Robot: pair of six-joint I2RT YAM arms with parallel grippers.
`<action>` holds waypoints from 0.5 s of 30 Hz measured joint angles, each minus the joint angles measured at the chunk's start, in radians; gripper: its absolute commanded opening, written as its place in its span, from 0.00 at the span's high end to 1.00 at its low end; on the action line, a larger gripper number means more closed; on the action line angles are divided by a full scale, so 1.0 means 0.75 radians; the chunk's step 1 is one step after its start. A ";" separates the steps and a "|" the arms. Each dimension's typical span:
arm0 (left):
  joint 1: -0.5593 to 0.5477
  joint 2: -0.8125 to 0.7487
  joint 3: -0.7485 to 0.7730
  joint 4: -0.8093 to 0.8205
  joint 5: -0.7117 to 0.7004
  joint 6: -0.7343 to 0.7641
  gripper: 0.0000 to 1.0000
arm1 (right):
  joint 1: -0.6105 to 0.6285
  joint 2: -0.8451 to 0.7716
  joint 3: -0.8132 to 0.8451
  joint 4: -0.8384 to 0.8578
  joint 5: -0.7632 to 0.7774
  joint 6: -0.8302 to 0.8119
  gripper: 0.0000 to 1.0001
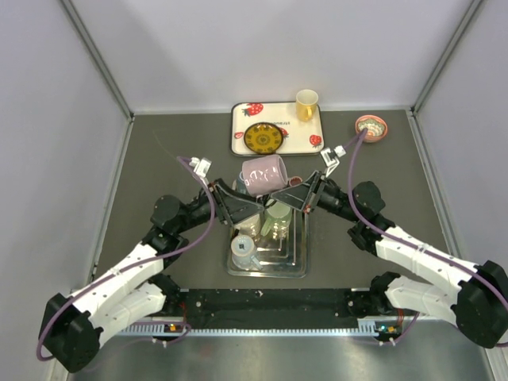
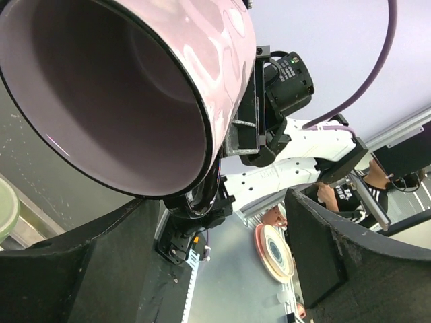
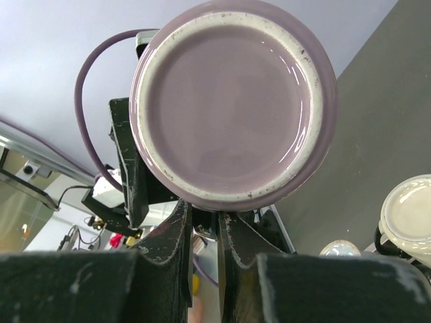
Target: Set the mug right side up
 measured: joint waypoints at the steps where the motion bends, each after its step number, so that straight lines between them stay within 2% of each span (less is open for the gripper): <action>1: 0.000 -0.003 -0.003 0.008 -0.006 -0.006 0.22 | 0.000 0.000 0.000 0.006 -0.002 0.001 1.00; 5: -0.001 0.006 -0.024 0.100 -0.041 -0.062 0.34 | 0.003 0.001 -0.001 0.037 0.003 0.012 1.00; 14: -0.012 0.182 -0.027 0.401 -0.056 -0.239 0.48 | 0.012 0.001 -0.001 0.113 0.052 0.012 1.00; 15: -0.014 0.191 -0.027 0.415 -0.056 -0.247 0.53 | 0.015 0.002 -0.001 0.116 0.056 0.012 1.00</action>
